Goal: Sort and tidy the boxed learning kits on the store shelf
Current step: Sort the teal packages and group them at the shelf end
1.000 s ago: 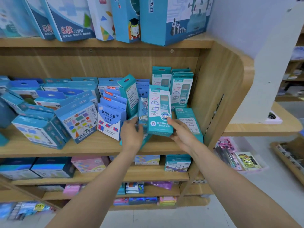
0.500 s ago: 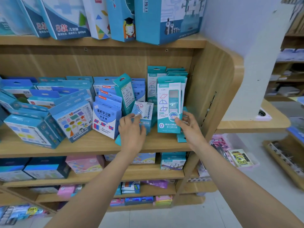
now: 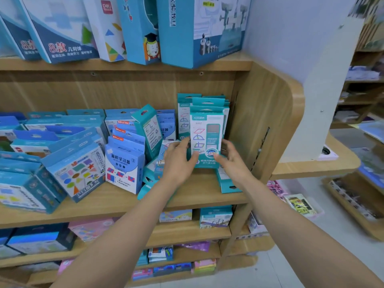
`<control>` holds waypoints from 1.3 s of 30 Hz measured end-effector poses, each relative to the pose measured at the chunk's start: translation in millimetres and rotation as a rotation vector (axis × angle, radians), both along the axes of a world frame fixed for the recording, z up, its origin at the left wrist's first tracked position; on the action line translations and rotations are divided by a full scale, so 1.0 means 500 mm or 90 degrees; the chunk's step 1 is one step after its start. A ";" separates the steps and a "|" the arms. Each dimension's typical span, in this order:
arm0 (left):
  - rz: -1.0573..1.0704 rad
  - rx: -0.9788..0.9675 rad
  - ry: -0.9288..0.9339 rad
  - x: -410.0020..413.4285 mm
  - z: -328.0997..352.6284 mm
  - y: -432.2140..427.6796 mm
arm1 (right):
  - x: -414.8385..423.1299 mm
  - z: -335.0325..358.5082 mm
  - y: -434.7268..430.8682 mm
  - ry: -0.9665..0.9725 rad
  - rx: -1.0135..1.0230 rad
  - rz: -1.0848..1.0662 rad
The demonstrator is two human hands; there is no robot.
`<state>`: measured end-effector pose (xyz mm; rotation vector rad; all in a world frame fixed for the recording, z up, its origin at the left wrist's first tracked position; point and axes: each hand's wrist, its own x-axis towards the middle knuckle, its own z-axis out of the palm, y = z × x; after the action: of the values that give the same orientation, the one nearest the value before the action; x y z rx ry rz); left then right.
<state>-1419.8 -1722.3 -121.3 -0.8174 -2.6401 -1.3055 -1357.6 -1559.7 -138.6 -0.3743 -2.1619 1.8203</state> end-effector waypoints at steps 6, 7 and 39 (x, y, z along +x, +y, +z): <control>-0.054 -0.030 0.001 -0.084 0.002 0.020 | -0.068 -0.006 0.005 -0.013 0.018 -0.062; -0.055 -0.044 -0.001 -0.096 0.001 0.023 | -0.078 -0.008 0.009 -0.024 0.027 -0.071; 0.031 -0.015 0.046 0.026 -0.017 -0.035 | 0.066 0.000 -0.012 -0.042 -0.105 -0.040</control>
<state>-1407.1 -1740.0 -130.0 -0.7839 -2.6066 -1.2116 -1324.5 -1565.9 -138.5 -0.5402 -2.0227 1.9831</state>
